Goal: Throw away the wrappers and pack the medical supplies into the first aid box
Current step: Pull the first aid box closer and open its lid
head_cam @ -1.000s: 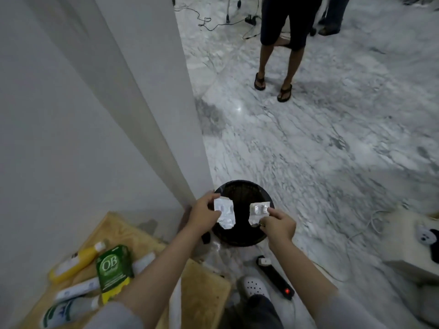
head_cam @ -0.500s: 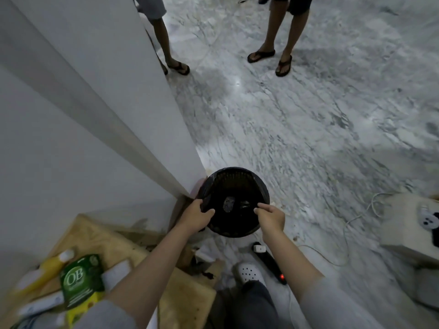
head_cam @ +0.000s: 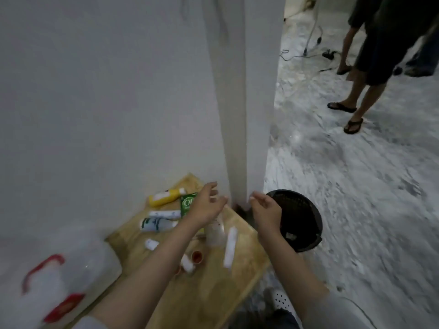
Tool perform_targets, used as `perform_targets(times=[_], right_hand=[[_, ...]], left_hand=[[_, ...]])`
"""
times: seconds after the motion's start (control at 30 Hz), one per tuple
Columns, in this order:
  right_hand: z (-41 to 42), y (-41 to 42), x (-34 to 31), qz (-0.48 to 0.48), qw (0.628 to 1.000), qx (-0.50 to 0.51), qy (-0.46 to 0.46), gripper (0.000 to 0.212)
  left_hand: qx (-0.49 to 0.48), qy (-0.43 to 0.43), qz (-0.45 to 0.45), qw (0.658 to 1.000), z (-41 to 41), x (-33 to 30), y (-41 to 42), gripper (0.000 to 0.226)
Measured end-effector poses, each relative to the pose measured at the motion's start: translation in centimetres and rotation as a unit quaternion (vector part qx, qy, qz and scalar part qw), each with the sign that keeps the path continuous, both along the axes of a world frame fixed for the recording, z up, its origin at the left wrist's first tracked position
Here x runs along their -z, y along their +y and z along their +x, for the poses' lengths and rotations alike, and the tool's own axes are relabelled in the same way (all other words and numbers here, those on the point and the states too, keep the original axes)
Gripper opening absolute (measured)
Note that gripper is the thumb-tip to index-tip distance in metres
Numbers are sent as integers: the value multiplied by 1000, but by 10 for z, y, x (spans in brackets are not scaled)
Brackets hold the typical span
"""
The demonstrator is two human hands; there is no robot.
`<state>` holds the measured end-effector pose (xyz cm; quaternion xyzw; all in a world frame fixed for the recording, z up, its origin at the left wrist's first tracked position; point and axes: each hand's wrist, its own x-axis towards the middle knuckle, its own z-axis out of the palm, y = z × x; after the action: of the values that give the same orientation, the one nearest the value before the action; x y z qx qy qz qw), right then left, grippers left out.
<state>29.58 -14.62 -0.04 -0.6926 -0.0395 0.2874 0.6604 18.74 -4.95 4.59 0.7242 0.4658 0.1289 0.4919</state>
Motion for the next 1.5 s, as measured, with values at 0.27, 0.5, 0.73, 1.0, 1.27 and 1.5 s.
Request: perform_targets(times=[0.27, 0.5, 0.73, 1.0, 1.27, 1.5], right_hand=[[-153, 59, -53, 81, 969, -222, -68, 18], [-242, 81, -55, 113, 887, -407, -186, 19], [-281, 101, -10, 197, 720, -527, -406, 31], [-287, 118, 39, 255, 612, -550, -508, 53], [-301, 120, 52, 261, 612, -501, -553, 63], [-303, 118, 49, 254, 626, -487, -554, 58]], left_hand=[[-216, -47, 80, 972, -212, -52, -1, 44], [-315, -34, 136, 939, -332, -40, -36, 28], [-357, 10, 244, 902, -394, 31, -48, 30], [-327, -33, 370, 869, -403, 89, -35, 51], [-323, -33, 406, 854, -403, 99, -28, 61], [-310, -23, 384, 869, -400, 88, -36, 60]])
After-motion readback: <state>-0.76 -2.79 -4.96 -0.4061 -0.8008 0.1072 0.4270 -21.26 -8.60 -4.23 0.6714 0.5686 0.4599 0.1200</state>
